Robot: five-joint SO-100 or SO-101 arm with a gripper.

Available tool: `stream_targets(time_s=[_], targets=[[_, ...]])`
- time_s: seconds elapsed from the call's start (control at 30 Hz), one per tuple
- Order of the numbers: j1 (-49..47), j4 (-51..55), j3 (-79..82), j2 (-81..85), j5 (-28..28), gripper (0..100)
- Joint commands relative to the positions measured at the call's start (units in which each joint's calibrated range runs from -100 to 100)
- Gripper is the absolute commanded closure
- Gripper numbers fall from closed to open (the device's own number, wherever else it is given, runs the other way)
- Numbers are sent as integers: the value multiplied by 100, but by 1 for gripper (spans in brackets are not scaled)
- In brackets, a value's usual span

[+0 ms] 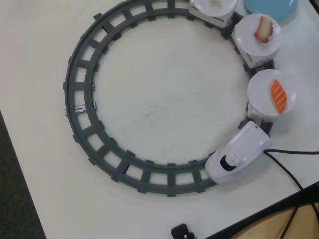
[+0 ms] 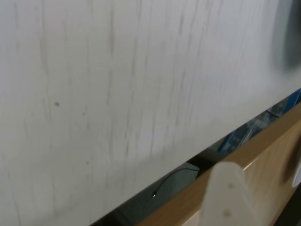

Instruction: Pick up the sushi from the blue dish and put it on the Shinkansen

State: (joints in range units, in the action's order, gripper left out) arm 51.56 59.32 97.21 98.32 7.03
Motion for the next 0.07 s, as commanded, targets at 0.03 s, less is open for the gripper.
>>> stream_targets(time_s=[0.03], targets=[[-15, 12, -26, 52, -1, 74]])
